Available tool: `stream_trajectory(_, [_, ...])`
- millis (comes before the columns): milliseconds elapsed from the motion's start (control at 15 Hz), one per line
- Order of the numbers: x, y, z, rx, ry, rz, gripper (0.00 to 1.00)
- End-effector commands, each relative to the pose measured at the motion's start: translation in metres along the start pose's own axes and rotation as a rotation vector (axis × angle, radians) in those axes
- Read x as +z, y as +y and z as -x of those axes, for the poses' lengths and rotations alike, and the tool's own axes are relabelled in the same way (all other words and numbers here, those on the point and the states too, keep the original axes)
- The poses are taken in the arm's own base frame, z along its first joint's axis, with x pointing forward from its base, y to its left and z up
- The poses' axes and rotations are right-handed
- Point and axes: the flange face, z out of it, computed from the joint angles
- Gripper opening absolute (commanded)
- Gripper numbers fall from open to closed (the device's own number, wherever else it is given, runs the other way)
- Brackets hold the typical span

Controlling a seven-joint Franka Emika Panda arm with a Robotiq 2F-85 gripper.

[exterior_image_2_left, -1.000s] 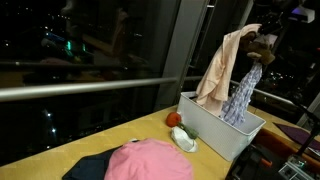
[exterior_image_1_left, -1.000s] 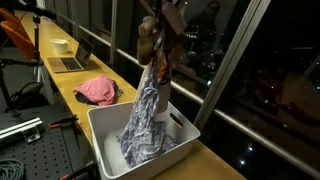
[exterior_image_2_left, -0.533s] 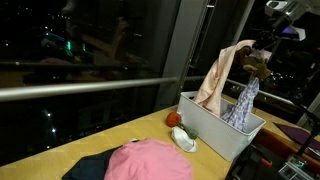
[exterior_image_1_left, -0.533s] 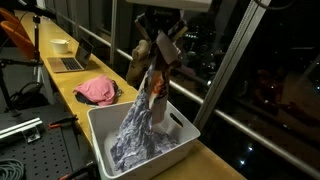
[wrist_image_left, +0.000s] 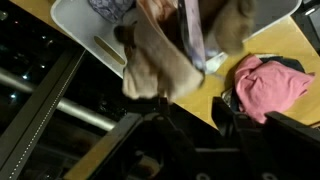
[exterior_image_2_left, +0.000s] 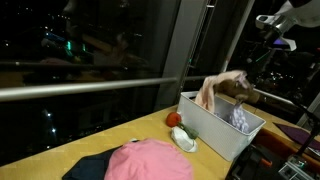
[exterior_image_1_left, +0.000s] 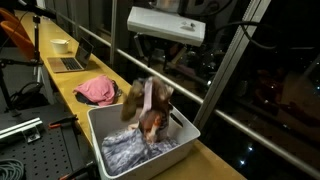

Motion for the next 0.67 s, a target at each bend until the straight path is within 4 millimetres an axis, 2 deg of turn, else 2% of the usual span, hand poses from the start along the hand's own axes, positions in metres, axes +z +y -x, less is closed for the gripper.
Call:
stream_trajectory(0, [-0.005,-0.003,-0.014,-0.034,0.004,0.023,0.8])
stream_trajectory(200, [0.0,-0.016,-0.035,-0.087,0.007,0.029,1.0])
stream_trajectory(333, [0.016,-0.027,-0.059,-0.146,0.0,0.032,1.0])
stream_trajectory(600, [0.068,-0.057,-0.113,-0.321,-0.046,0.045,1.0])
